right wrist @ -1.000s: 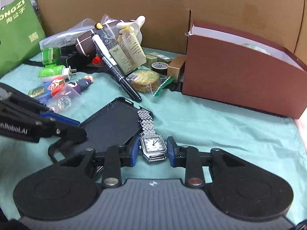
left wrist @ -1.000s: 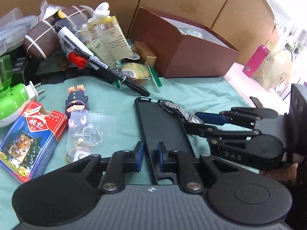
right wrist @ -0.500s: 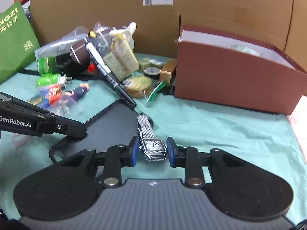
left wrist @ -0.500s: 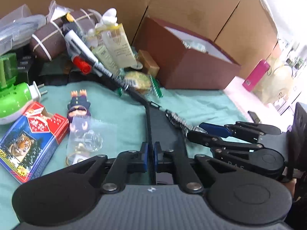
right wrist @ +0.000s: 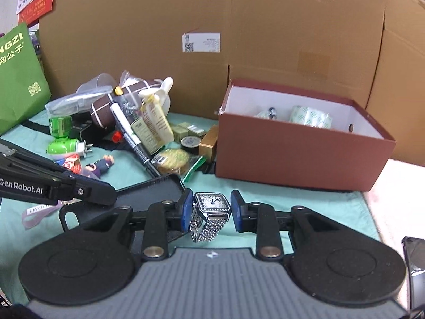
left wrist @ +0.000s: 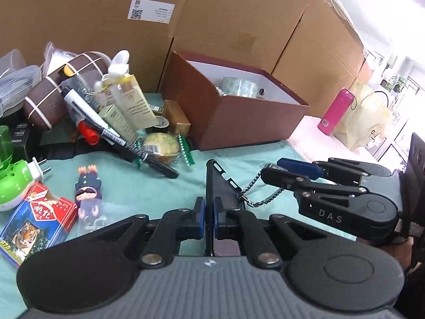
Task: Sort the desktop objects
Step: 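Carry the phone case with left tool while right tool carries the watch to the red box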
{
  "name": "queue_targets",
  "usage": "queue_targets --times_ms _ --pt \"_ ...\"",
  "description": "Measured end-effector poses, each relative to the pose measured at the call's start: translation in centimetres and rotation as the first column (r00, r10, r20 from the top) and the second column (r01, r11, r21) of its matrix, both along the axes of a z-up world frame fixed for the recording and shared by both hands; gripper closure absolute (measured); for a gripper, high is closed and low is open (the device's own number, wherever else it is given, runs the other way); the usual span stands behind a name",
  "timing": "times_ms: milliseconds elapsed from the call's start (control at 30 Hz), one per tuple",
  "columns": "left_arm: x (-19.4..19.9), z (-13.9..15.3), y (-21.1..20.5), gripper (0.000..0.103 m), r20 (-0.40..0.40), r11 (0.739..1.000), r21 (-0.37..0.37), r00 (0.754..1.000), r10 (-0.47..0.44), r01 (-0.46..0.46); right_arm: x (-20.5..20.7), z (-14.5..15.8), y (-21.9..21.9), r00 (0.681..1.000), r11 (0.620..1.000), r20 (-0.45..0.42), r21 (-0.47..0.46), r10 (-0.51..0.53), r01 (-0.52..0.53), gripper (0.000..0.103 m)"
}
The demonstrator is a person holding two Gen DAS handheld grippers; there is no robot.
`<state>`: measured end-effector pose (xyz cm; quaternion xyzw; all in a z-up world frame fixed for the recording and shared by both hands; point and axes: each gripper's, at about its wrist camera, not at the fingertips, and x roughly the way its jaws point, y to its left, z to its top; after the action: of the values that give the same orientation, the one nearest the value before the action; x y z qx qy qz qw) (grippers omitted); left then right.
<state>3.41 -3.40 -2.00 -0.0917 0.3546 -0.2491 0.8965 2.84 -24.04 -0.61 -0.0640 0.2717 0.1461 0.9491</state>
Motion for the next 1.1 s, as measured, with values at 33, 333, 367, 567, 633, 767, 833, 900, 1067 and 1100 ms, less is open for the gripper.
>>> queue_targets --times_ms 33,333,367,567,633,767,833,900,1067,1100 --pt "0.0 0.1 -0.1 0.099 0.000 1.000 -0.004 1.000 -0.002 0.002 0.0 0.2 -0.2 1.000 1.000 0.006 -0.001 -0.003 0.003 0.074" --pt "1.7 3.3 -1.2 0.099 0.061 0.999 -0.033 0.998 -0.008 0.010 0.3 3.6 -1.6 0.995 1.000 0.097 -0.009 -0.018 0.019 0.074" --pt "2.1 3.9 -1.6 0.099 0.076 0.999 -0.034 0.997 -0.012 0.015 0.5 4.2 -1.8 0.994 1.000 0.110 -0.012 -0.018 0.020 0.074" --pt "4.8 7.8 -3.8 0.099 0.151 0.998 -0.052 0.988 -0.016 0.025 2.8 8.3 -2.6 0.983 1.000 0.182 -0.010 -0.013 0.015 0.074" --pt "6.0 9.1 -4.5 0.099 0.162 0.998 -0.066 0.987 -0.013 0.025 3.9 9.8 -3.1 0.979 1.000 0.202 -0.006 -0.017 0.019 0.074" --pt "8.8 11.0 -6.2 0.099 0.191 0.998 -0.059 0.981 0.012 -0.001 6.5 12.1 -3.8 0.972 0.999 0.232 -0.025 -0.041 0.048 0.074" --pt "10.5 11.5 -6.8 0.099 0.193 0.998 -0.064 0.981 0.029 -0.017 8.2 12.6 -4.2 0.972 0.998 0.226 -0.019 -0.057 0.063 0.074" --pt "12.0 11.4 -7.5 0.099 0.179 0.997 -0.066 0.983 0.042 -0.031 9.9 12.7 -4.5 0.974 0.997 0.214 -0.018 -0.075 0.081 0.074" --pt "15.6 9.9 -9.0 0.099 0.144 0.997 -0.053 0.987 0.069 -0.062 13.9 11.6 -5.1 0.979 0.994 0.174 -0.010 -0.103 0.106 0.073" --pt "16.2 9.5 -9.1 0.099 0.138 0.996 -0.049 0.988 0.076 -0.070 14.5 11.2 -5.2 0.980 0.994 0.165 -0.005 -0.107 0.110 0.073"
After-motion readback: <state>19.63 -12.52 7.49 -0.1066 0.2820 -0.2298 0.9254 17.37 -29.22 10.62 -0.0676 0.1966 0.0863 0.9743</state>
